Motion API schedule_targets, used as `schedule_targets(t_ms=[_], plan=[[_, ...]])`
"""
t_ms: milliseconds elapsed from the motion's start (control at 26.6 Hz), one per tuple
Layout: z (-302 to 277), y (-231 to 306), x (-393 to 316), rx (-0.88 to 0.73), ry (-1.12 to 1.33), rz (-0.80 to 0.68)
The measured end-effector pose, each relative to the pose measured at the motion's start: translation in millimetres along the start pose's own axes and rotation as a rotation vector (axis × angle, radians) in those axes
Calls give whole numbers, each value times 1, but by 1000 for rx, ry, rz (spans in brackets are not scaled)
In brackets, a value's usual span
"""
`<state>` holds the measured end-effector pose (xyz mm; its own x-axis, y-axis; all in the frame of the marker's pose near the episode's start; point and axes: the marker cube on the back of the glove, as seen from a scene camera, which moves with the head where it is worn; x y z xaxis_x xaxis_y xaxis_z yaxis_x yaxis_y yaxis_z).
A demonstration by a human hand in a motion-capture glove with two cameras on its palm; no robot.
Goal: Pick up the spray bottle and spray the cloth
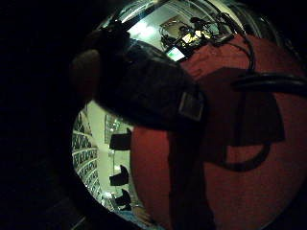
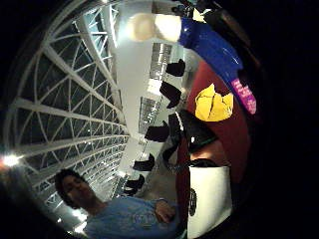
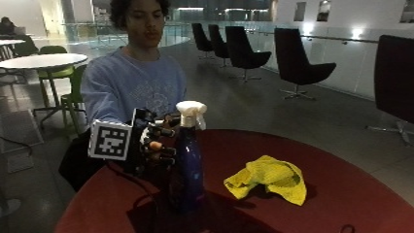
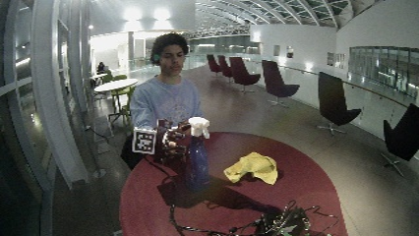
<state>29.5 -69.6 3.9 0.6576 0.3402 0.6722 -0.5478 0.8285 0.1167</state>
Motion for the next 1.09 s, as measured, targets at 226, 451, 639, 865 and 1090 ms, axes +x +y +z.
schedule_targets(t_ms=[226, 451, 639, 865, 1090], plan=[[15, -29, 12, 1, 27, 40], [23, -49, 20, -8, -14, 62], [30, -53, 22, 9, -14, 74], [32, -57, 24, 62, -11, 53], [30, -59, 23, 73, -7, 18]])
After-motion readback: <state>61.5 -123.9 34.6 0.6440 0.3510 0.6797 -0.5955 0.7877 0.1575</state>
